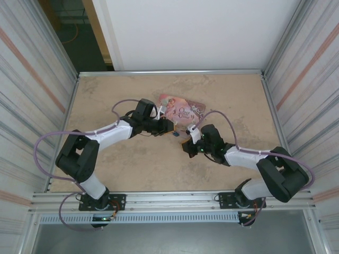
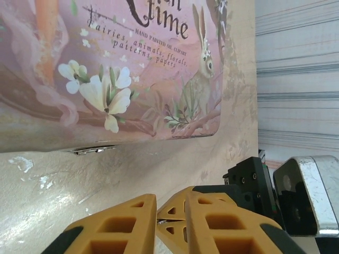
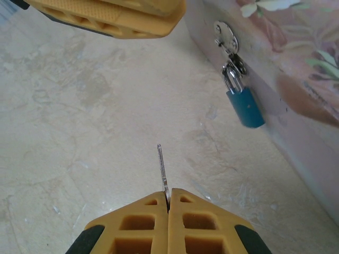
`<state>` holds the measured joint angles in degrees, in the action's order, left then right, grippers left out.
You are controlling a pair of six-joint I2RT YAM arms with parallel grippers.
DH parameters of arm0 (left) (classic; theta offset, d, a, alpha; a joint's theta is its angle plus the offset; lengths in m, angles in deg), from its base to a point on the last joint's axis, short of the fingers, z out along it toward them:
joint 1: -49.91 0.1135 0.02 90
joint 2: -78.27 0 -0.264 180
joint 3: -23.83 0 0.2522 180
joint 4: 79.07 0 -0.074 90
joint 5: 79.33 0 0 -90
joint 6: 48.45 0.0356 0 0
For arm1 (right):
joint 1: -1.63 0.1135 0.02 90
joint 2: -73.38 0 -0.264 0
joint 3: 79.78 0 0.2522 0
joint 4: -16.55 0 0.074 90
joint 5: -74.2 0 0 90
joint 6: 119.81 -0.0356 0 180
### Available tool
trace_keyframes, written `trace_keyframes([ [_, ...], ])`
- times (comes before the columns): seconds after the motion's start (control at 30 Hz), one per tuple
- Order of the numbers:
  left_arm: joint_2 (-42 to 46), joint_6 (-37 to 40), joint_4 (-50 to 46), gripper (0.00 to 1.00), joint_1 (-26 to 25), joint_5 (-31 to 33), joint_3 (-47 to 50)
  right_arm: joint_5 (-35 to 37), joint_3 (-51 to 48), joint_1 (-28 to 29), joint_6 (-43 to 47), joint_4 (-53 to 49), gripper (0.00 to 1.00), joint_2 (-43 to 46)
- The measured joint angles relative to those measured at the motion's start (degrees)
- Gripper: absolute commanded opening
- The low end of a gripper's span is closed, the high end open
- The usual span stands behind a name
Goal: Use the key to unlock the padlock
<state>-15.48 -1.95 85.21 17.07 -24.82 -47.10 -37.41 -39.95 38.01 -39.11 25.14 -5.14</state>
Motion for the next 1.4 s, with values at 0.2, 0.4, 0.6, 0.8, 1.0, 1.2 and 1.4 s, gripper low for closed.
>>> trace_keyframes([
  [0.2,4.83,2.8,-0.83,0.31,0.92,3.39,2.45,-4.7,1.22,-3.23,-0.72,-0.55,0.0,0.24],
  [0.4,11.69,8.59,0.22,0.44,0.72,8.66,8.66,-11.82,4.13,-8.31,-5.31,-0.87,0.0,0.33],
  [0.6,13.84,17.51,2.29,0.56,-1.44,13.16,13.51,-17.14,11.06,-12.92,-12.52,-1.81,0.0,-2.45],
  [0.8,13.05,23.23,7.37,0.62,-2.25,14.19,17.22,-17.29,17.79,-13.53,-15.82,-6.03,0.0,-8.02],
  [1.0,8.48,26.88,13.81,0.65,-3.28,14.12,17.81,-15.34,19.28,-13.55,-17.66,-10.03,0.0,-11.69],
  [1.2,3.06,28.57,19.78,0.65,-3.93,13.92,17.81,-13.97,19.61,-13.53,-18.56,-11.54,0.0,-12.63],
  [1.4,-0.98,29.79,23.71,0.65,-3.98,13.57,17.81,-13.55,19.58,-13.33,-18.78,-11.45,0.0,-12.63],
])
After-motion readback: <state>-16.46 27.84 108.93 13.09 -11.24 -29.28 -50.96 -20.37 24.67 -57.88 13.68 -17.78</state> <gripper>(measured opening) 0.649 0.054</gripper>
